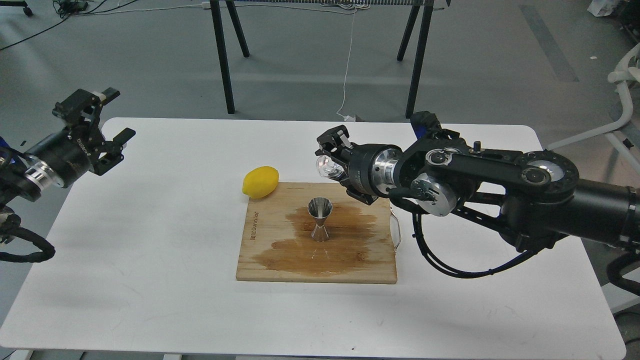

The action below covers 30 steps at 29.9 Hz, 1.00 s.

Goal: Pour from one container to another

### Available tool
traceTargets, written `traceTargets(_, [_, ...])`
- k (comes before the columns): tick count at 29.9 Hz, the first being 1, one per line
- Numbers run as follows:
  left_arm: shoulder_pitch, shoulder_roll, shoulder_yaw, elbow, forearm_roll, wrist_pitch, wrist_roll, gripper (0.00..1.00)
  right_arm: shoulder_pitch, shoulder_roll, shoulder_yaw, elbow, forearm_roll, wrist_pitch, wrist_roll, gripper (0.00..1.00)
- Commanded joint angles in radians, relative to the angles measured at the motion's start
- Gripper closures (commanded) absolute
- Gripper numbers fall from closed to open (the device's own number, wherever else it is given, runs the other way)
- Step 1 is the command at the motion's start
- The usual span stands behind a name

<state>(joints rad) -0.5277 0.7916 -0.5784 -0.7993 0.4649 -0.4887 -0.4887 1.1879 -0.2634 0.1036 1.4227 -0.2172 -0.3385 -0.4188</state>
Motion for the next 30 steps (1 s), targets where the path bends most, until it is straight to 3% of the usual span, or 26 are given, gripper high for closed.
traceTargets(1, [0.0, -0.002, 0.0, 0.0, 0.0, 0.0, 0.0, 0.01, 0.006, 0.001, -0.022, 0.001, -0.037, 0.003, 0.002, 0.74])
traceTargets(30, [0.0, -0.015, 0.0, 0.011, 0.0, 0.0, 0.0, 0.01, 0.015, 0.068, -0.171, -0.005, -0.303, 0.003, 0.014, 0.73])
